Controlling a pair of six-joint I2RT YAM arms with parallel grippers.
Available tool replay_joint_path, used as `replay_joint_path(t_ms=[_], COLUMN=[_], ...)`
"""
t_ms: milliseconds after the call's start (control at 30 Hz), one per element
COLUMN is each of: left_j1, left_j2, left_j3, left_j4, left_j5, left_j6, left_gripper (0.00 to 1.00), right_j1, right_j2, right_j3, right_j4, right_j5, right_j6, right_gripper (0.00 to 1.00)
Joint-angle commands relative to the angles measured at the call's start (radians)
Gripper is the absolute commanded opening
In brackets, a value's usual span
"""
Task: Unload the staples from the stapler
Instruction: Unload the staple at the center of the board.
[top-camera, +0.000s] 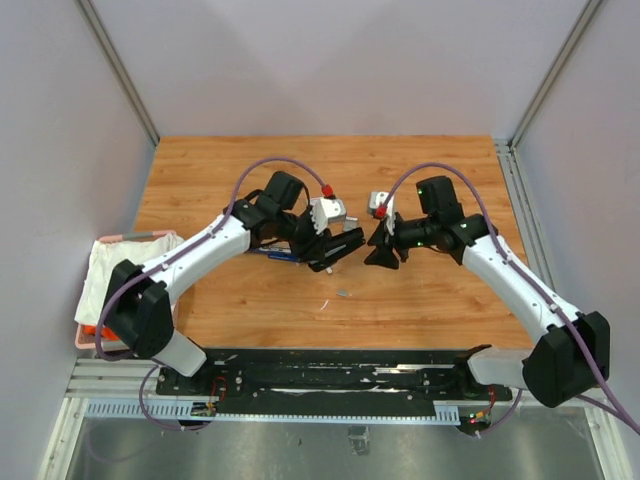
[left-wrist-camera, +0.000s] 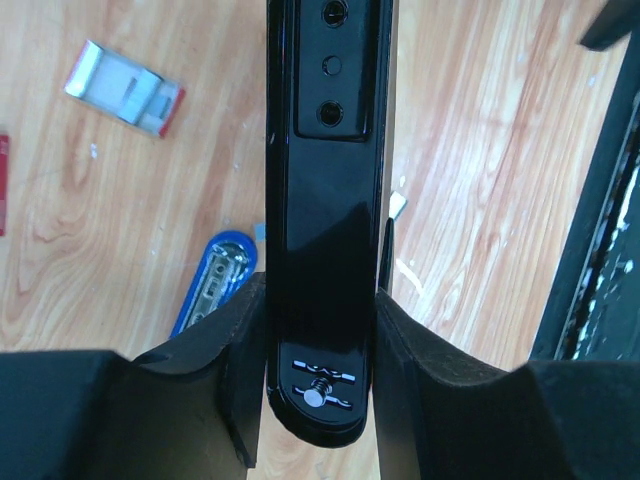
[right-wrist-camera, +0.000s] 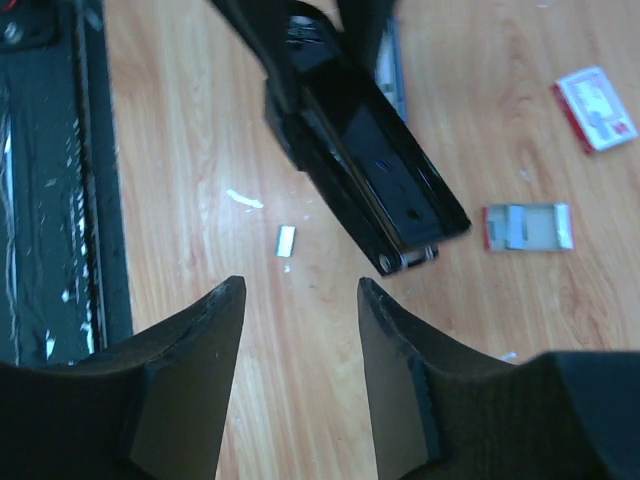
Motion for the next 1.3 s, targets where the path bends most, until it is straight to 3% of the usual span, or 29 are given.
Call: replay_joint_path(t_ms=[0, 167, 333, 567, 900, 1267], left_j1=[0.063, 0.130, 0.151, 0.153, 0.153, 0.153], left_j2=[-0.067, -0.107, -0.129, -0.140, -0.133, -0.115], left_j3=[0.080, 0.054, 0.044, -0.017, -0.071, -0.089], left_j4=[0.133, 0.309, 0.496, 0.733, 0.812, 0.831], left_j5=[0.134, 0.244, 0.349, 0.417, 0.374, 0.373], left_j6=[-0.156, -0.358, -0.539, -0.767, -0.815, -0.820], left_gripper=[0.00, 0.00, 0.00, 0.00, 0.00, 0.00], right_j1=[-0.112, -0.134, -0.130, -0.070, -0.046, -0.024], right_j2=[-0.073, -0.129, -0.014, 0.029, 0.094, 0.165], right_j3=[-0.051, -0.115, -0.116, -0.091, -0.100, -0.074], right_j4=[0.276, 0.436, 0.584, 0.770, 0.923, 1.034], right_j5=[-0.087, -0.126, -0.250, -0.248, -0.212, -0.331], right_j6=[0.278, 0.436, 0.650, 0.850, 1.028, 1.128], right_gripper=[0.53, 0.71, 0.73, 0.73, 0.74, 0.55])
